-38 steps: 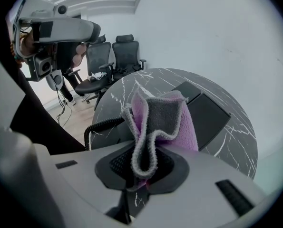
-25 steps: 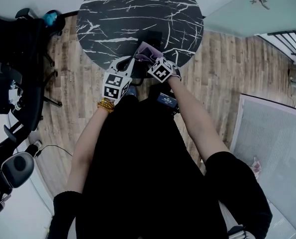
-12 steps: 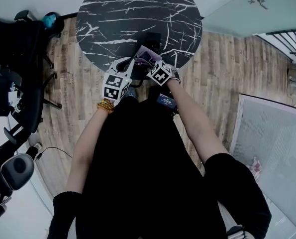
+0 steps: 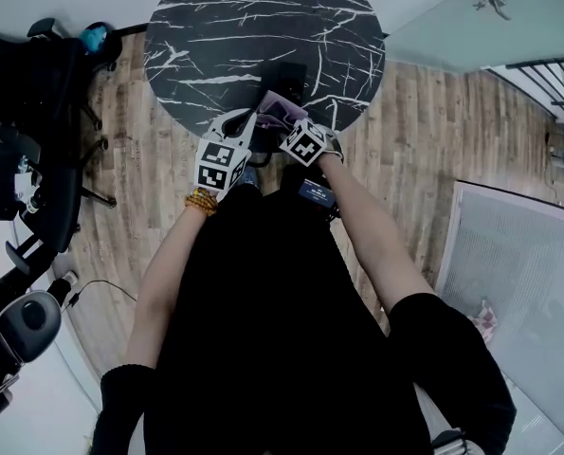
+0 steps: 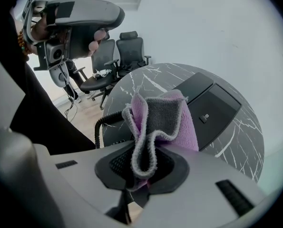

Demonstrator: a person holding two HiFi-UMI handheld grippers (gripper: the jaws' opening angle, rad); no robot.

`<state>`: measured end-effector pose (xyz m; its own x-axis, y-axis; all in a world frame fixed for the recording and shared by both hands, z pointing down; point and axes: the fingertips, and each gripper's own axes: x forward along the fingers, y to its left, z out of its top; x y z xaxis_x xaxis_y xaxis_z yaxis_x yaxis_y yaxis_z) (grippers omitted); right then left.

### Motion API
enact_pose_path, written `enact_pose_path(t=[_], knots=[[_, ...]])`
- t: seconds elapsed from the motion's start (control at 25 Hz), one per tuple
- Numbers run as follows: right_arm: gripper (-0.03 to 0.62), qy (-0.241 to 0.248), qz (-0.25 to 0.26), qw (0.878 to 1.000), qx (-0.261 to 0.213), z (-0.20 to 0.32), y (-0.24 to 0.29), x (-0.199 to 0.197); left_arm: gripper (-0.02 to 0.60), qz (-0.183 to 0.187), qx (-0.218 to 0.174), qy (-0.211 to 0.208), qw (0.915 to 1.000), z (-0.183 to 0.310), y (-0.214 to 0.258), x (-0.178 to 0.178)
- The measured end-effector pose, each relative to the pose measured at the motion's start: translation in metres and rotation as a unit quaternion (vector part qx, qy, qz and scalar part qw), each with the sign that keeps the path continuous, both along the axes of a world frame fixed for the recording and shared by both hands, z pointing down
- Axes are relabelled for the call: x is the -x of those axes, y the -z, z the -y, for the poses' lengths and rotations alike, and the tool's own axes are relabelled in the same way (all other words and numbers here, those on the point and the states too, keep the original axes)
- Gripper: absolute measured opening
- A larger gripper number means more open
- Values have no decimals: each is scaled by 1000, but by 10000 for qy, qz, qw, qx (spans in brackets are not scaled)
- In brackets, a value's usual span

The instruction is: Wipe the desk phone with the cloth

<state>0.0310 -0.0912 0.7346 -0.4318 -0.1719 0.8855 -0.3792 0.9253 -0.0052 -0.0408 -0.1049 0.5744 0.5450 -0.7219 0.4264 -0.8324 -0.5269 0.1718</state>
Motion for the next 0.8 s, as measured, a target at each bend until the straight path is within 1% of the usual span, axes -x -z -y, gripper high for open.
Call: enact_pose_path(t=[0.12, 0.2, 0.28, 0.36, 0.4, 0.44, 0.48, 0.6, 0.72, 0.8], knots=[[55, 148, 4, 9998, 136, -4, 0, -2, 12, -15, -3, 35, 10000, 1, 1, 2], [55, 545, -96, 9983, 197, -8, 3, -5, 13, -16, -2, 48, 10000, 1, 0, 3], [55, 1087, -160, 9935, 312, -12, 8, -9, 13, -18, 12, 52, 10000, 0, -1, 4], [55, 1435, 60, 9884, 500, -10, 22, -12, 14, -45, 29, 62, 10000, -1, -1, 4], [55, 1515, 232, 9870, 493, -2, 32, -11, 13, -73, 33, 72, 9999, -1, 0, 3], [55, 1548, 381, 9865, 363, 10, 42, -11, 12, -101, 30, 79, 9999, 0, 1, 2], [55, 1537, 461, 9870, 135, 26, 53, -12, 13, -119, 21, 80, 9999, 0, 3, 1], [55, 1255, 457, 9877, -818, 85, 90, -20, 12, -123, 5, 45, 9999, 0, 4, -4], [55, 845, 400, 9789, -1818, 138, 123, -26, 12, -104, 40, 11, 9999, -4, 1, -7], [55, 576, 297, 9710, -2302, 161, 136, -29, 13, -90, 66, 19, 9999, -5, -1, -7]])
